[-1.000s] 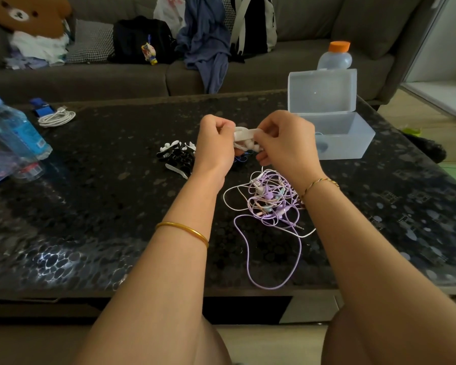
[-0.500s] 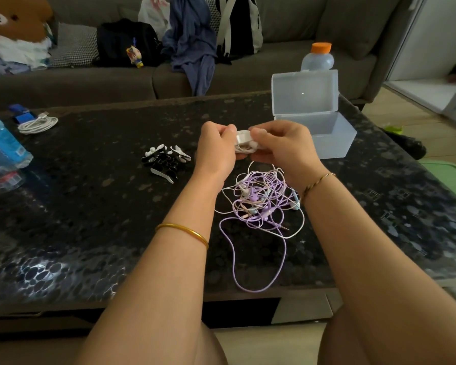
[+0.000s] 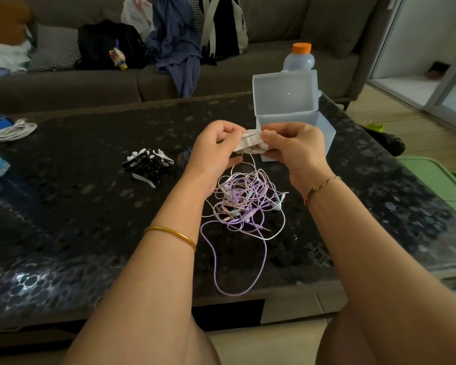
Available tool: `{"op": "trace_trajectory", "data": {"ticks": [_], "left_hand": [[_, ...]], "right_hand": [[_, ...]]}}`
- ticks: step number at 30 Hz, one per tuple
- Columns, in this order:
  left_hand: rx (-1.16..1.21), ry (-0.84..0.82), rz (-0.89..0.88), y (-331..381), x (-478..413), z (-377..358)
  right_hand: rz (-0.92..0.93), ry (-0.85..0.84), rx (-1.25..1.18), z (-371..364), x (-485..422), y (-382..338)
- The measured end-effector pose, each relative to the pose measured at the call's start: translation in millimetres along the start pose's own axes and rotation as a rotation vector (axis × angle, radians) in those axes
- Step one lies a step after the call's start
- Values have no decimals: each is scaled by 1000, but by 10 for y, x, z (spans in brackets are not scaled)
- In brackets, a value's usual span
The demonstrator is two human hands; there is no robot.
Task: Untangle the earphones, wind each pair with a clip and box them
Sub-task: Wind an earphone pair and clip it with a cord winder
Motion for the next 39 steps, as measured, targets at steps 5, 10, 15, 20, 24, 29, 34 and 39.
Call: {"op": "trace_trajectory", "data": {"ticks": [5, 10, 15, 20, 24, 29, 34, 39], "left_hand": [[-372, -3, -198, 20, -36, -131], [-670, 101, -347, 50, -45, -216], [-887, 126, -414, 79, -33, -252], [-1028, 136, -427, 72, -19, -268], [-1054, 162, -381, 56, -41, -269], [-1078, 140, -309, 52, -55, -290], [-1082, 159, -261, 71, -31, -352], [-964, 245, -244, 78, -41, -372]], "right_hand": [[0, 45, -20, 74, 10, 13], [-14, 88, -20, 139, 9, 0], [-24, 103, 23, 190, -6, -8], [-40, 110, 96, 199, -24, 19], [-24, 106, 146, 190, -37, 28], [14, 96, 125, 165, -32, 53], [56, 135, 97, 135, -28, 96], [74, 190, 6, 118, -28, 110]]}}
Point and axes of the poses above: each hand's wrist, its own x-axis away from the middle knuckle, its own z-axis out of the back of the hand, y = z × x, the point moved 2 cm from there along -x, towards the middle knuckle, and after that the axes turned 11 degrees about -y, right-handed, at the moved point
